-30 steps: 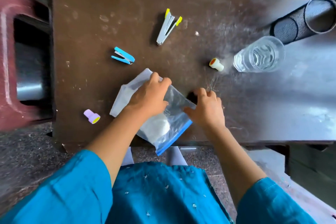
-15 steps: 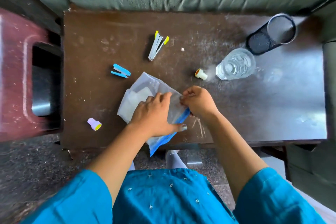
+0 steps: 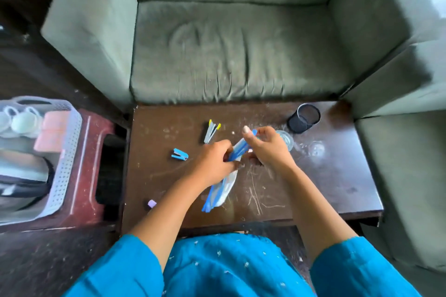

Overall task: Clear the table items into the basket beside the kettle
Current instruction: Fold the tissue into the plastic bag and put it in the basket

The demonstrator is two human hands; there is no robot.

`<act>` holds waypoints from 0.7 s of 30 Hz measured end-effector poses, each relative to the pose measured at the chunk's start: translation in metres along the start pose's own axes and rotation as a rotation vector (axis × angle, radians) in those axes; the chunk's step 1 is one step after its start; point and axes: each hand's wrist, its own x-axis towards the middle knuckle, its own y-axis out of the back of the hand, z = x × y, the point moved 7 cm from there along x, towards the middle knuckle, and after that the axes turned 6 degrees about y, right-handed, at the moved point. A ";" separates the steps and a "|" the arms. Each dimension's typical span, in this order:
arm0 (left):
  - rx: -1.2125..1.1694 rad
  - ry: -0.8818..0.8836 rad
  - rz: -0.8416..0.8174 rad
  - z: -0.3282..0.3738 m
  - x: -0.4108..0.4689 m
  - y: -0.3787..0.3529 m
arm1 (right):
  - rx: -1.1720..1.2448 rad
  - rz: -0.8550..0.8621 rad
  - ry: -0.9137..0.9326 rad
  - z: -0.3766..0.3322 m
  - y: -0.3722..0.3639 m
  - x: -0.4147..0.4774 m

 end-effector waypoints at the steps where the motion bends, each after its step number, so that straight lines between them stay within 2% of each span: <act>1: -0.062 0.004 0.046 0.007 -0.004 0.010 | 0.012 -0.010 0.009 -0.009 0.000 -0.011; 3: -0.164 0.020 0.084 0.019 -0.013 0.025 | 0.020 -0.038 0.024 -0.023 -0.002 -0.032; 5: -0.201 0.033 0.048 0.028 -0.019 0.033 | 0.062 -0.061 0.037 -0.035 -0.005 -0.047; 10: -0.421 0.010 -0.223 0.049 -0.039 0.047 | 0.169 -0.006 0.005 -0.062 -0.003 -0.064; 12: -0.440 0.002 -0.262 0.051 -0.044 0.058 | 0.186 -0.020 0.028 -0.072 -0.002 -0.067; 18: -0.434 0.015 -0.257 0.050 -0.053 0.083 | 0.129 0.024 0.106 -0.092 -0.002 -0.074; 21: -0.334 -0.030 -0.108 0.048 -0.053 0.103 | -0.084 0.131 0.152 -0.102 0.011 -0.074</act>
